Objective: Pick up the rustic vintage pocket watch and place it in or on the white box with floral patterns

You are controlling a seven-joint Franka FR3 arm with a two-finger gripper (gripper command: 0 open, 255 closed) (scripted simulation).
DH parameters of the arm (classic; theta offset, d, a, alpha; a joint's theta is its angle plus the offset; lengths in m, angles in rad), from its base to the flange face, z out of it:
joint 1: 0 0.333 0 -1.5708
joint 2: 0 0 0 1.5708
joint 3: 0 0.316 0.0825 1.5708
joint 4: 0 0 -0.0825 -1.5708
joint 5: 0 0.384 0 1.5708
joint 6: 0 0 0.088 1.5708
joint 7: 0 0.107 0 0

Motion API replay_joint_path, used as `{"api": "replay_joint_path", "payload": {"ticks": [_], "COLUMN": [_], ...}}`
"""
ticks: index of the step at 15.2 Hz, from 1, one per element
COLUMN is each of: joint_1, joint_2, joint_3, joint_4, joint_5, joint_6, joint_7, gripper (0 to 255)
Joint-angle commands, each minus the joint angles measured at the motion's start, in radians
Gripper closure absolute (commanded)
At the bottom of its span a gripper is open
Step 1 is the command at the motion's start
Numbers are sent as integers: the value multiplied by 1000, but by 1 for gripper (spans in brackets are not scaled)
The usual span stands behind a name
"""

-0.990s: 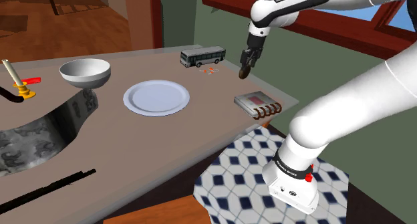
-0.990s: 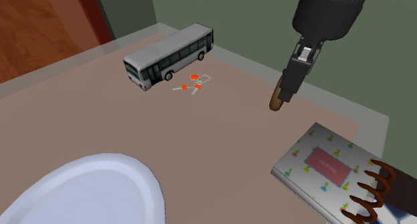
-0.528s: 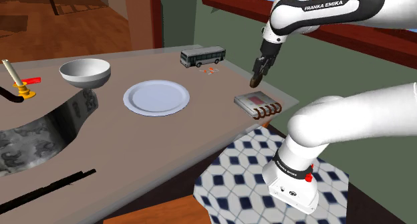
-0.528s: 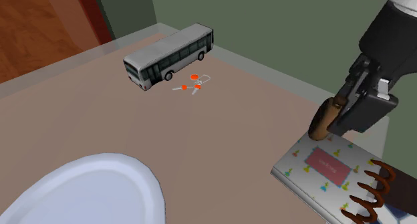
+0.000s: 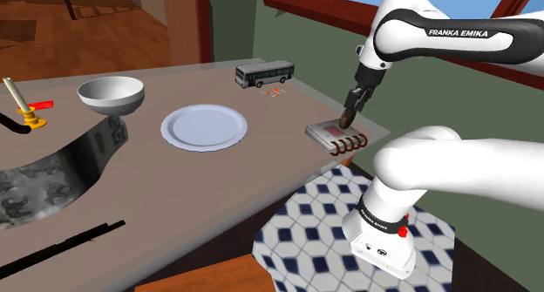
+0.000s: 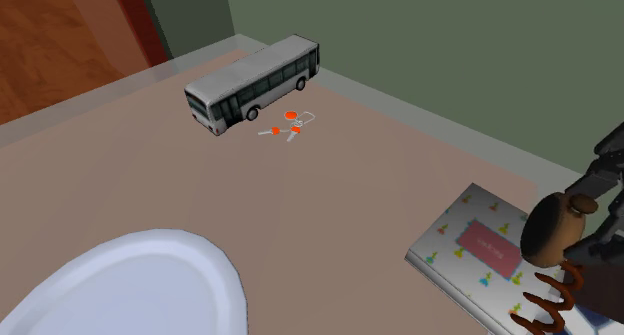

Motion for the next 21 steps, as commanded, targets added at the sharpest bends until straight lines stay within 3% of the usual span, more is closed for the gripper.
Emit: {"api": "replay_joint_path", "payload": {"ticks": [1,11,19,20,21], "joint_1": [-7,-36,-36,-37,-37], "joint_2": [-13,19,19,18,17], "joint_3": [-6,-41,-40,-40,-40], "joint_4": [-30,-161,-161,-163,-162], "joint_5": [-8,-50,-49,-50,-49], "joint_6": [16,177,177,178,176], "joint_7": [-1,1,1,0,0], "gripper": [255,255,255,0,0]}}
